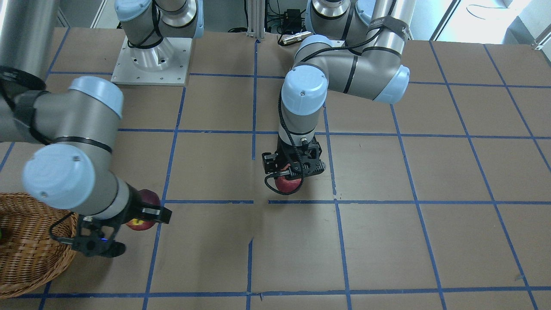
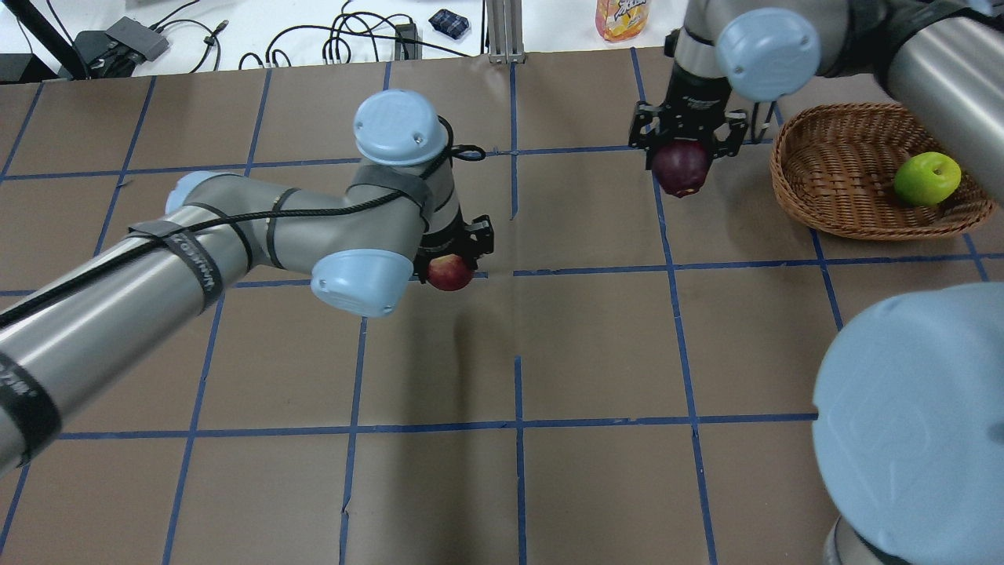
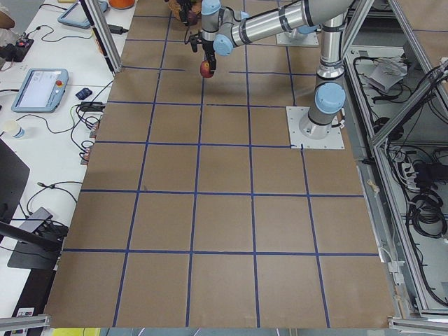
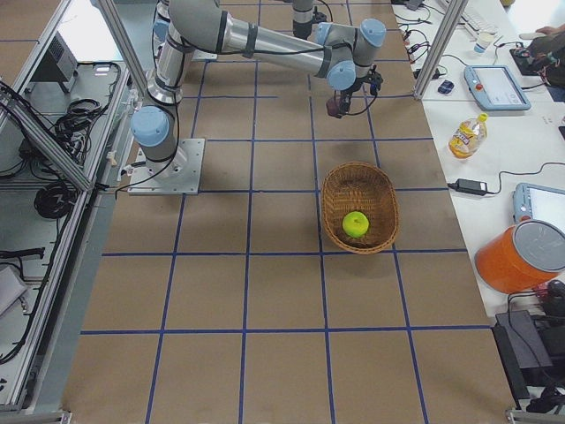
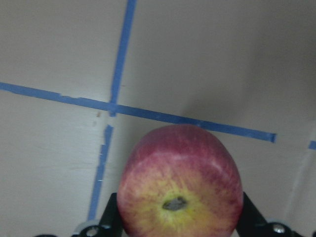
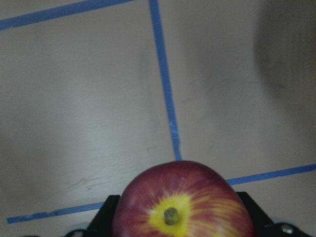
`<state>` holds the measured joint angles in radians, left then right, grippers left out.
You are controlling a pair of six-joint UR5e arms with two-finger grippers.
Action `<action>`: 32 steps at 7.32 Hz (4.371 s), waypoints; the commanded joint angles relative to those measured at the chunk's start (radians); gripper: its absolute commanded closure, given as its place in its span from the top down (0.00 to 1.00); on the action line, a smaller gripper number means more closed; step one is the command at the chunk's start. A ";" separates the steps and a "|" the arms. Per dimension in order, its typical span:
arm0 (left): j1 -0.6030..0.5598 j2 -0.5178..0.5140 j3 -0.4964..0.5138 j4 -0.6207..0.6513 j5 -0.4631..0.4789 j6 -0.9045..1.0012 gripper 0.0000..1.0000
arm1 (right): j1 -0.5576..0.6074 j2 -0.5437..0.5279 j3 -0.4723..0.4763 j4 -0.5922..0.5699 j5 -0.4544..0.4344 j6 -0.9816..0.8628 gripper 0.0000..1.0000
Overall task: Put all apples into basket
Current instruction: 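Carry red apple to center while right places dark red apple in basket, then release the red apple and raise the left gripper away, then lower the right gripper onto the red apple and grasp it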
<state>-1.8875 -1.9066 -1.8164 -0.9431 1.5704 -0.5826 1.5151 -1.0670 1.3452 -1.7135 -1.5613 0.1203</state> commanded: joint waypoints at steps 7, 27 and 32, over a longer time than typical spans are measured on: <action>-0.055 -0.082 0.057 0.155 -0.087 -0.114 1.00 | -0.355 0.139 -0.009 -0.178 -0.155 -0.496 0.00; 0.298 0.350 0.313 -0.723 -0.016 0.590 1.00 | 0.289 0.038 0.005 -0.003 0.113 0.367 1.00; 0.298 0.363 0.289 -0.715 -0.021 0.578 1.00 | 0.373 0.125 0.006 -0.058 0.147 0.481 1.00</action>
<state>-1.5893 -1.5468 -1.5239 -1.6592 1.5495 -0.0059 1.8825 -0.9553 1.3508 -1.7690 -1.4208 0.5880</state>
